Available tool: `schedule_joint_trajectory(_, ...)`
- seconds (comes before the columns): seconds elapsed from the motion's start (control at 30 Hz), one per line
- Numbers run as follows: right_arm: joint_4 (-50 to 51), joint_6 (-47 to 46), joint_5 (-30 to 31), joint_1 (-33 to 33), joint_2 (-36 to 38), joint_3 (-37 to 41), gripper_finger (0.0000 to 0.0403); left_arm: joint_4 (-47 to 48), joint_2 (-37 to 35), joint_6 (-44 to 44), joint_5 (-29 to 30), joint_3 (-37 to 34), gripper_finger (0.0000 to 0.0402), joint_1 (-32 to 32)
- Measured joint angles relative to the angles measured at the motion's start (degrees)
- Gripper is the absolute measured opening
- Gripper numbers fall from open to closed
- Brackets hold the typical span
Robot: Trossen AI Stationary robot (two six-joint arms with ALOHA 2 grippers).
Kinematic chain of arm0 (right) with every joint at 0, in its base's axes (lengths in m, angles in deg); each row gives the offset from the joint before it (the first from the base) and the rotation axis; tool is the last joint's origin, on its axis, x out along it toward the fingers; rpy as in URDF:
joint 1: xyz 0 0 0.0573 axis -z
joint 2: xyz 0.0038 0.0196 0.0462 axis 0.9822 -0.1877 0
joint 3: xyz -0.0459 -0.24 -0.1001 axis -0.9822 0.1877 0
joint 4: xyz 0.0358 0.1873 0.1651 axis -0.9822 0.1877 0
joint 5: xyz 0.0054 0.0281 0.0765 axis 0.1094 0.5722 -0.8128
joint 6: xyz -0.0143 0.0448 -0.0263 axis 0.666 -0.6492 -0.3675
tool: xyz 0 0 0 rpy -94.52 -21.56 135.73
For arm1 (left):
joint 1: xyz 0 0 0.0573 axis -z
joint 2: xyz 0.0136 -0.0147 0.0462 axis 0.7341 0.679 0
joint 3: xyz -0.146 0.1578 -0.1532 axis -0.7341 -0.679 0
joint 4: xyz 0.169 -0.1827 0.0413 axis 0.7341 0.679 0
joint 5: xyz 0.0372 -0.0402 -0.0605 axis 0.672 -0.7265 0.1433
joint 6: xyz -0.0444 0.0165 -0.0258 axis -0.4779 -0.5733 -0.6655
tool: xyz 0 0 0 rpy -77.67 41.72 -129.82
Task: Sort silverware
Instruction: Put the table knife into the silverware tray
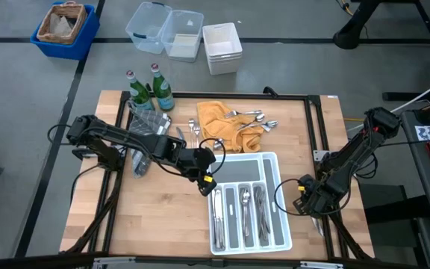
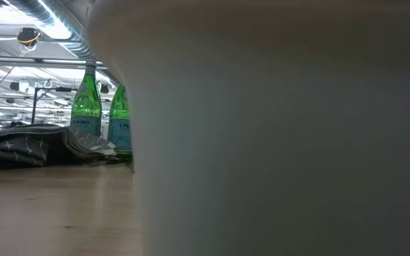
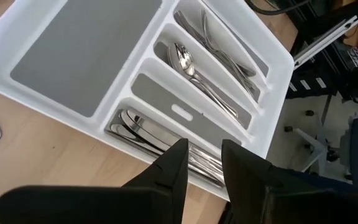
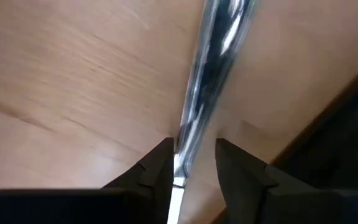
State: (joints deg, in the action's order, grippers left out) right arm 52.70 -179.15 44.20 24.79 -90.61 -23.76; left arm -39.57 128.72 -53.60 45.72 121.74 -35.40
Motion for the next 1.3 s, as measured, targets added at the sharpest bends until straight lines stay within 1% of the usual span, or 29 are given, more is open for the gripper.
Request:
schedule_joint_trajectory(0.13, -3.55, 0.02, -0.34, 0.02, -0.4, 1.7, 0.0122, 0.0, 0.0, -0.11, 0.0, 0.0, 0.0086, 0.0)
schedule_joint_trajectory(0.27, -3.63, 0.04, -0.42, 0.04, -0.66, 1.77, 0.0121, 0.02, 0.02, -0.19, 0.0, 0.0, 0.0086, 0.0)
schedule_joint_trajectory(0.33, -3.63, 0.02, -0.42, 0.04, -0.68, 1.83, 0.0114, 0.0, 0.02, -0.2, 0.0, 0.02, 0.0086, 0.0)
schedule_joint_trajectory(0.4, -4.0, 0.02, -0.31, 0.04, -0.68, 1.84, 0.0098, 0.0, 0.02, -0.18, 0.0, 0.02, 0.0086, 0.0)
schedule_joint_trajectory(0.57, -4.71, -0.1, 1.49, 0.0, -0.72, 1.88, 0.0044, 0.0, 0.02, -0.2, 0.11, 0.01, 0.0086, 0.0)
schedule_joint_trajectory(0.67, -4.9, -0.17, 2.0, 0.0, -0.75, 1.9, 0.0024, 0.0, 0.02, -0.2, 0.11, 0.02, 0.0086, 0.0)
schedule_joint_trajectory(0.77, -4.9, -0.28, 2.29, 0.0, -0.77, 1.92, 0.0023, 0.02, 0.02, -0.2, 0.12, 0.01, 0.0086, 0.0)
schedule_joint_trajectory(0.93, -5.01, -0.11, 2.58, 0.0, -0.67, 1.95, 0.0039, 0.02, 0.02, -0.2, 0.13, 0.02, 0.0086, 0.0)
schedule_joint_trajectory(1.17, -4.31, -0.08, 2.9, 0.0, 1.86, 2.13, 0.0035, 0.03, 0.02, -0.2, 0.12, 0.02, 0.0086, 0.0)
schedule_joint_trajectory(1.3, -4.24, 0.37, 6.28, 0.04, 3.56, 2.21, 0.0036, 0.04, 0.02, -0.2, 0.12, 0.01, 0.0086, 0.0)
